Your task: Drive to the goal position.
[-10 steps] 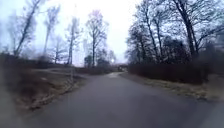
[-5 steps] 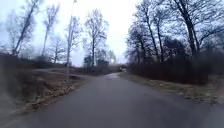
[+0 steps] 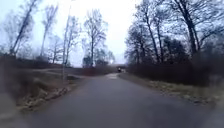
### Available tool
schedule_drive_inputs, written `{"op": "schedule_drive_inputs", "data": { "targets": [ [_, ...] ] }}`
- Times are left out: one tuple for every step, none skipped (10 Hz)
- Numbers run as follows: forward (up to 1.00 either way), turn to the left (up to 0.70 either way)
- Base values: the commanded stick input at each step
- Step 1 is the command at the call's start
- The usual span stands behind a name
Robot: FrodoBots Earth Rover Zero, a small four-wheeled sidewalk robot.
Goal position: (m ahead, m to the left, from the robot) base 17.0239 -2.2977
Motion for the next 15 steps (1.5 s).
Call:
{"op": "schedule_drive_inputs", "data": {
  "targets": [
    [0.7,0.02],
    [0.7,0.01],
    [0.7,0.0],
    [0.7,0.0],
    [0.7,0.0],
    [0.7,0.0],
    [0.7,0.0],
    [0.7,0.0],
    [0.7,0.0],
    [0.7,0.03],
    [0.7,0.09],
    [0.7,0.12],
    [0.7,0.14],
    [0.7,0.14],
    [0.7,0.14]
  ]
}}
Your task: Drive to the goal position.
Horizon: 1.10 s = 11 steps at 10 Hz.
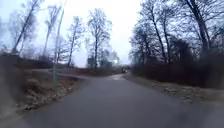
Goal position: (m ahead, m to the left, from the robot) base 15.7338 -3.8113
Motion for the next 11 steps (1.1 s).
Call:
{"op": "schedule_drive_inputs", "data": {
  "targets": [
    [0.7,0.14],
    [0.7,0.14],
    [0.7,0.14],
    [0.7,0.11],
    [0.7,0.03],
    [0.7,0.0],
    [0.7,0.0],
    [0.7,0.0],
    [0.7,0.0],
    [0.7,0.0],
    [0.7,0.0]
  ]
}}
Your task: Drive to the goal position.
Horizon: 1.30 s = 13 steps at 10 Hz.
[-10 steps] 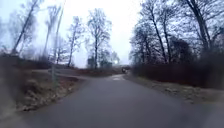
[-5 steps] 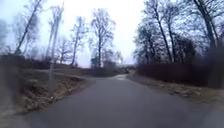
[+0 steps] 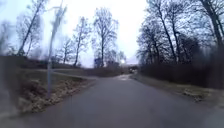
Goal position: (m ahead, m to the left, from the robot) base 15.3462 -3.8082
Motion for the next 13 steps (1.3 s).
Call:
{"op": "schedule_drive_inputs", "data": {
  "targets": [
    [0.7,0.0],
    [0.7,0.0],
    [0.7,0.0],
    [0.7,0.0],
    [0.7,0.0],
    [0.7,0.0],
    [0.7,0.0],
    [0.7,0.0],
    [0.7,0.0],
    [0.7,0.0],
    [0.7,0.0],
    [0.7,0.0],
    [0.7,0.0]
  ]
}}
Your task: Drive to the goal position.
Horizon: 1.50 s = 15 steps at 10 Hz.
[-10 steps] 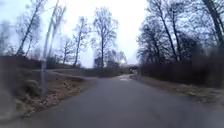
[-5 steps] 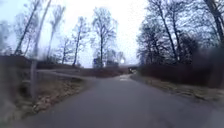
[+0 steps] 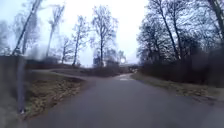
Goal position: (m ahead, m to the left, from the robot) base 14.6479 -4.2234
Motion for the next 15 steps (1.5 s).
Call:
{"op": "schedule_drive_inputs", "data": {
  "targets": [
    [0.7,0.0],
    [0.7,0.0],
    [0.7,0.0],
    [0.7,0.0],
    [0.7,0.0],
    [0.7,0.0],
    [0.7,0.0],
    [0.7,0.0],
    [0.7,0.0],
    [0.7,0.0],
    [0.7,0.0],
    [0.7,0.0],
    [0.7,0.0],
    [0.7,0.0],
    [0.7,0.0]
  ]
}}
